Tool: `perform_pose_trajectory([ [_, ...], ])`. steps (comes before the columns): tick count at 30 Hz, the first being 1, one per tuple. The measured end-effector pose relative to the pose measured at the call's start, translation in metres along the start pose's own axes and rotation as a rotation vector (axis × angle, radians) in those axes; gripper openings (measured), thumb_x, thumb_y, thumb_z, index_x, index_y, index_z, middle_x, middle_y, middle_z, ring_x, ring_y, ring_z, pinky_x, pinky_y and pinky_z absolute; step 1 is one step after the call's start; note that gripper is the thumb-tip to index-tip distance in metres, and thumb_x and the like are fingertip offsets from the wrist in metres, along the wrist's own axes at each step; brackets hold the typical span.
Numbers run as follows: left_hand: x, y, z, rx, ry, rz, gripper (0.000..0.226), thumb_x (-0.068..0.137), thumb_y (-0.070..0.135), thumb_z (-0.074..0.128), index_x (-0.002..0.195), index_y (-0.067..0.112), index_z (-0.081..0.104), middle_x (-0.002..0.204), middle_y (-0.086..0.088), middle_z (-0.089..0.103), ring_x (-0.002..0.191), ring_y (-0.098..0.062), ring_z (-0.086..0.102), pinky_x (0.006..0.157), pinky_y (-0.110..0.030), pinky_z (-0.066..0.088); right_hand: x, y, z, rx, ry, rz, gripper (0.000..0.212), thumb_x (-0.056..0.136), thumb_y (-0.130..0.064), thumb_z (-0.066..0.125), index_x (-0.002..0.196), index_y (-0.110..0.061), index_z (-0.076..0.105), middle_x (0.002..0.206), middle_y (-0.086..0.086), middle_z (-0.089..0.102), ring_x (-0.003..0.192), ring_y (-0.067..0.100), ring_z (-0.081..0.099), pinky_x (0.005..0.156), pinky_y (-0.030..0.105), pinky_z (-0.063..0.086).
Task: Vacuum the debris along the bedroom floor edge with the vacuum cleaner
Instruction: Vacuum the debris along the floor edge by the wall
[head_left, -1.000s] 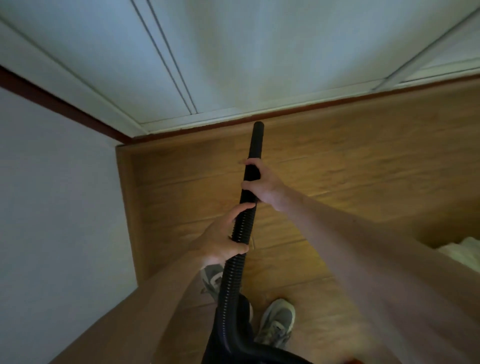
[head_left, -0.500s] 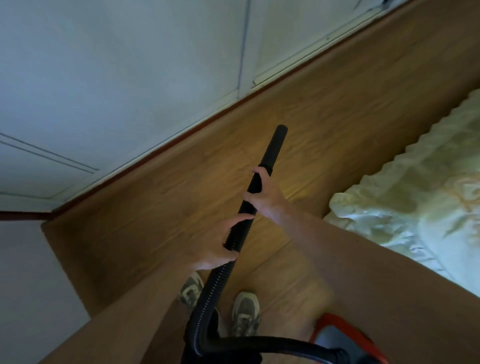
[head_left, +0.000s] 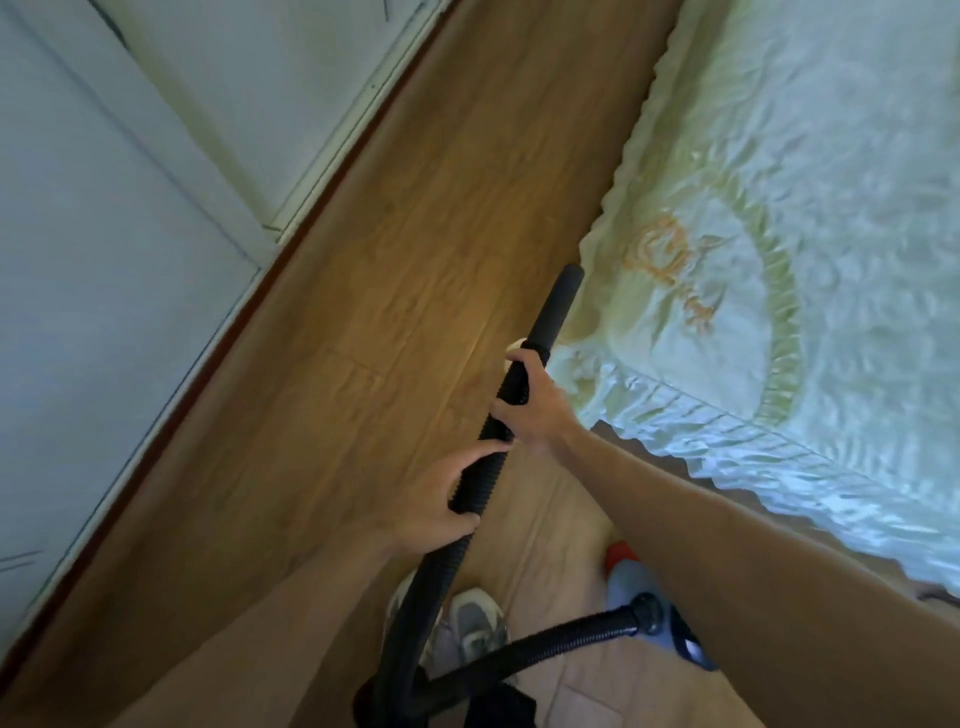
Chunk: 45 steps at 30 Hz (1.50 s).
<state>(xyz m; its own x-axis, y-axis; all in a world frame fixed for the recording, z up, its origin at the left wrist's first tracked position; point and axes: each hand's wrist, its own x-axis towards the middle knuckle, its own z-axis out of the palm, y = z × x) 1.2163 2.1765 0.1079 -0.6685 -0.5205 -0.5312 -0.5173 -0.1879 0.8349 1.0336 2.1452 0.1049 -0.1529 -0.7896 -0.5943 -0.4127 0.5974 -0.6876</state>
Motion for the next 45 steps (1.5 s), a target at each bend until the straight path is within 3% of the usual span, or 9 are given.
perform_pose_trajectory([
  [5, 0.017, 0.032, 0.020, 0.058, -0.142, 0.035, 0.085, 0.084, -0.005, 0.060, 0.133, 0.060, 0.036, 0.144, 0.029, 0.033, 0.128, 0.011, 0.037, 0.092, -0.005, 0.042, -0.034, 0.024, -0.039, 0.159, 0.181, 0.022, 0.053, 0.090, -0.012, 0.062, 0.133, -0.029, 0.038, 0.095, 0.007, 0.060, 0.079, 0.021, 0.061, 0.062, 0.028, 0.053],
  [15, 0.044, 0.082, 0.066, 0.331, -0.403, 0.126, 0.084, 0.085, 0.003, 0.061, 0.134, 0.064, 0.032, 0.146, 0.025, 0.034, 0.131, 0.000, 0.038, 0.107, -0.036, 0.044, -0.101, 0.076, -0.083, 0.393, 0.495, 0.140, 0.056, 0.088, -0.013, 0.064, 0.133, -0.032, 0.038, 0.100, 0.006, 0.060, 0.089, 0.022, 0.064, 0.075, 0.033, 0.058],
  [19, 0.055, 0.094, 0.103, 0.420, -0.513, 0.150, 0.081, 0.087, 0.004, 0.062, 0.130, 0.064, 0.030, 0.139, 0.029, 0.033, 0.129, 0.001, 0.038, 0.108, -0.025, 0.038, -0.129, 0.110, -0.095, 0.505, 0.608, 0.234, 0.056, 0.088, -0.010, 0.064, 0.134, -0.032, 0.040, 0.102, 0.004, 0.058, 0.091, 0.021, 0.064, 0.079, 0.036, 0.059],
  [22, 0.064, 0.098, 0.136, 0.503, -0.620, 0.187, 0.079, 0.087, 0.007, 0.065, 0.131, 0.063, 0.029, 0.143, 0.023, 0.035, 0.122, 0.003, 0.042, 0.091, -0.005, 0.038, -0.152, 0.146, -0.099, 0.539, 0.690, 0.298, 0.055, 0.087, -0.013, 0.065, 0.132, -0.034, 0.042, 0.098, 0.006, 0.060, 0.088, 0.021, 0.064, 0.079, 0.038, 0.059],
  [26, 0.071, 0.103, 0.186, 0.608, -0.777, 0.181, 0.078, 0.088, 0.007, 0.065, 0.142, 0.051, 0.031, 0.143, 0.019, 0.038, 0.118, 0.001, 0.045, 0.088, -0.006, 0.040, -0.190, 0.194, -0.098, 0.604, 0.766, 0.408, 0.053, 0.086, -0.014, 0.064, 0.127, -0.039, 0.042, 0.094, 0.004, 0.061, 0.083, 0.019, 0.064, 0.076, 0.038, 0.059],
  [30, 0.074, 0.104, 0.238, 0.653, -0.882, 0.156, 0.080, 0.085, 0.005, 0.064, 0.142, 0.052, 0.032, 0.144, 0.019, 0.041, 0.119, -0.002, 0.050, 0.097, -0.019, 0.048, -0.227, 0.246, -0.097, 0.673, 0.821, 0.517, 0.052, 0.086, -0.017, 0.063, 0.128, -0.039, 0.043, 0.094, -0.003, 0.062, 0.083, 0.017, 0.063, 0.077, 0.040, 0.058],
  [37, 0.077, 0.103, 0.338, 0.692, -1.017, 0.059, 0.081, 0.084, 0.006, 0.064, 0.135, 0.060, 0.034, 0.133, 0.020, 0.046, 0.091, 0.000, 0.061, 0.080, -0.024, 0.055, -0.279, 0.337, -0.102, 0.797, 0.810, 0.593, 0.048, 0.077, -0.031, 0.064, 0.121, -0.044, 0.049, 0.100, -0.002, 0.067, 0.090, 0.022, 0.065, 0.084, 0.047, 0.057],
  [40, 0.079, 0.104, 0.381, 0.728, -1.072, -0.013, 0.078, 0.086, 0.008, 0.064, 0.138, 0.057, 0.033, 0.134, 0.017, 0.045, 0.098, -0.009, 0.061, 0.090, -0.038, 0.054, -0.295, 0.375, -0.107, 0.875, 0.774, 0.620, 0.045, 0.077, -0.030, 0.063, 0.119, -0.044, 0.051, 0.097, -0.002, 0.067, 0.087, 0.021, 0.067, 0.081, 0.048, 0.058],
  [45, 0.090, 0.103, 0.440, 0.755, -1.116, -0.089, 0.077, 0.087, 0.008, 0.064, 0.140, 0.055, 0.034, 0.136, 0.020, 0.042, 0.103, -0.007, 0.059, 0.089, -0.030, 0.054, -0.314, 0.428, -0.117, 0.960, 0.740, 0.606, 0.045, 0.083, -0.019, 0.069, 0.119, -0.039, 0.052, 0.098, -0.003, 0.067, 0.089, 0.019, 0.066, 0.078, 0.040, 0.059],
])
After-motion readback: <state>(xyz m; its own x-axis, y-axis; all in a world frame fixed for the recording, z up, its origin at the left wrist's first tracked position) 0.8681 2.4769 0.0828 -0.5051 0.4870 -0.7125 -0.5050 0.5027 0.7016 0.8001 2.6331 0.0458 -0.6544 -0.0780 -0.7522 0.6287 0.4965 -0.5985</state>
